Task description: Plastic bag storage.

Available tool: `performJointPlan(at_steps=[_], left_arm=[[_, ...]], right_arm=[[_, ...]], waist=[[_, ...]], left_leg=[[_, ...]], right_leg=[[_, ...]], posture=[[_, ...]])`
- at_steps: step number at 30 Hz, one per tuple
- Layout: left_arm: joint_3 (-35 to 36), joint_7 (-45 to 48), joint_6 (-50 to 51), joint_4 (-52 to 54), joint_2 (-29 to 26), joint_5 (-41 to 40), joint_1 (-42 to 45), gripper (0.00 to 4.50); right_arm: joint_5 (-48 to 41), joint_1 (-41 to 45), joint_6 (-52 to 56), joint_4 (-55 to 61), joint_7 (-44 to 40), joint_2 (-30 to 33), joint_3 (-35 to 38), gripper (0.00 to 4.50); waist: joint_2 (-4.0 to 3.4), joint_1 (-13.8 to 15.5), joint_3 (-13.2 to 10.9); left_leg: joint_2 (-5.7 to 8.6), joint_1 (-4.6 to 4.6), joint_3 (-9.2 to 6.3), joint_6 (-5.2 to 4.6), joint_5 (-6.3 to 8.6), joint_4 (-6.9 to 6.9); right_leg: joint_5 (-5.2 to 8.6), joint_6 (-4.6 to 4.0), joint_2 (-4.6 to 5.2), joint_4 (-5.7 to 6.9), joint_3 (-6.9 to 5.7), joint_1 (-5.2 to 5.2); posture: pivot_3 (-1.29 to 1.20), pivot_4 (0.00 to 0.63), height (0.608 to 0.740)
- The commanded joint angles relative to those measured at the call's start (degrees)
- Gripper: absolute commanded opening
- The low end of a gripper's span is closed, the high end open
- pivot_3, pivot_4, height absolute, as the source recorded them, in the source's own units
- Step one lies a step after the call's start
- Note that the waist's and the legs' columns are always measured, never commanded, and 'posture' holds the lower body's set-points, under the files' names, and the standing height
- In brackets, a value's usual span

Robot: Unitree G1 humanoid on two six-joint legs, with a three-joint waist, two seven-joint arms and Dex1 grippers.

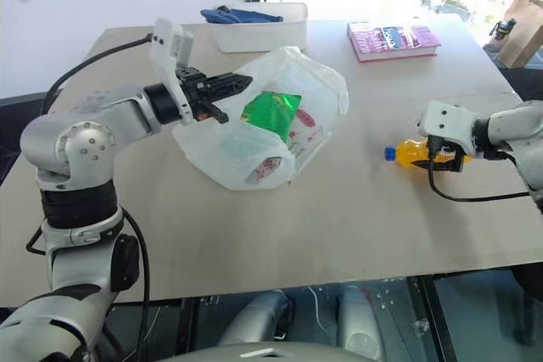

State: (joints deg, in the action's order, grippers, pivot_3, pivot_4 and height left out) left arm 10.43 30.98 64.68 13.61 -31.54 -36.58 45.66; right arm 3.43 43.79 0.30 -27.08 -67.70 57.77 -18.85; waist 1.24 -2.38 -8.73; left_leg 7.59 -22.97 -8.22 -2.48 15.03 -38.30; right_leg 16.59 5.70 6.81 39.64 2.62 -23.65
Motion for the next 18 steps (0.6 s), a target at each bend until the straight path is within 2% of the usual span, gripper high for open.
performJointPlan(at_steps=[1, 8, 10, 11, 12, 13, 16, 18], left_arm=[[0.66, -0.53, -0.12, 4.63, -0.89, -1.38, -0.63, 0.00], [1.40, -1.39, 0.74, 7.21, -1.87, -2.97, -2.19, 0.00], [1.43, -1.59, 0.72, 7.14, -2.03, -3.06, -2.20, 0.00], [1.39, -1.68, 0.64, 7.06, -2.07, -3.08, -2.17, 0.00], [1.34, -1.75, 0.52, 6.92, -2.10, -3.06, -2.13, 0.00], [1.30, -1.80, 0.34, 6.80, -2.10, -3.08, -2.09, 0.00], [1.08, -1.68, -0.29, 6.37, -1.99, -3.17, -1.75, 0.00], [0.43, -1.25, -1.33, 6.27, -1.94, -3.04, -1.37, 0.00]], right_arm=[[8.70, 7.05, -12.27, -16.95, -0.41, -2.55, -4.33, 4.45], [13.62, 14.01, -13.25, -32.65, -2.36, -6.53, -5.54, 4.45], [13.06, 14.58, -11.43, -33.22, -4.92, -6.68, -4.81, 3.93], [12.69, 14.63, -10.88, -32.93, -6.53, -6.47, -4.47, 3.71], [12.19, 14.46, -10.18, -32.04, -8.31, -6.10, -4.01, 3.30], [11.64, 14.25, -9.07, -31.02, -9.65, -5.82, -3.42, 3.12], [9.48, 12.49, -5.54, -25.92, -12.24, -4.67, -0.86, 3.12], [5.40, 8.87, 0.88, -16.93, -14.32, -3.04, 2.74, 3.12]], waist=[[-0.02, -0.07, -0.04], [0.00, 0.20, -0.04], [0.01, 0.38, -0.04], [0.00, 0.49, -0.04], [0.00, 0.58, -0.04], [0.00, 0.63, -0.04], [0.00, 0.69, -0.04], [-0.01, 0.68, -0.05]], left_leg=[[0.00, 0.00, 0.03, 0.00, 0.00, 0.02], [0.01, 0.02, -0.10, 0.00, 0.00, -0.03], [0.01, 0.03, -0.17, 0.00, 0.00, -0.05], [0.02, 0.04, -0.20, 0.00, 0.00, -0.07], [0.02, 0.03, -0.21, 0.00, 0.00, -0.07], [0.02, 0.03, -0.22, 0.01, 0.00, -0.06], [0.02, 0.00, -0.25, 0.01, 0.00, -0.02], [0.02, -0.05, -0.27, 0.01, 0.00, 0.00]], right_leg=[[0.00, 0.00, -0.01, 0.00, 0.03, -0.01], [0.00, 0.00, -0.09, -0.13, -0.10, 0.18], [0.00, 0.00, -0.09, -0.15, -0.18, 0.24], [-0.01, 0.00, -0.10, -0.15, -0.21, 0.24], [-0.01, -0.01, -0.09, -0.15, -0.22, 0.25], [-0.01, -0.01, -0.09, -0.16, -0.23, 0.25], [0.00, -0.01, -0.08, -0.21, -0.26, 0.22], [0.00, -0.01, -0.07, -0.28, -0.27, 0.18]], posture=[[0.00, 0.150, 0.740], [0.00, 0.150, 0.740], [0.00, 0.150, 0.740], [0.00, 0.150, 0.740], [0.00, 0.150, 0.740], [0.00, 0.150, 0.740], [0.00, 0.150, 0.740], [0.00, 0.150, 0.740]])
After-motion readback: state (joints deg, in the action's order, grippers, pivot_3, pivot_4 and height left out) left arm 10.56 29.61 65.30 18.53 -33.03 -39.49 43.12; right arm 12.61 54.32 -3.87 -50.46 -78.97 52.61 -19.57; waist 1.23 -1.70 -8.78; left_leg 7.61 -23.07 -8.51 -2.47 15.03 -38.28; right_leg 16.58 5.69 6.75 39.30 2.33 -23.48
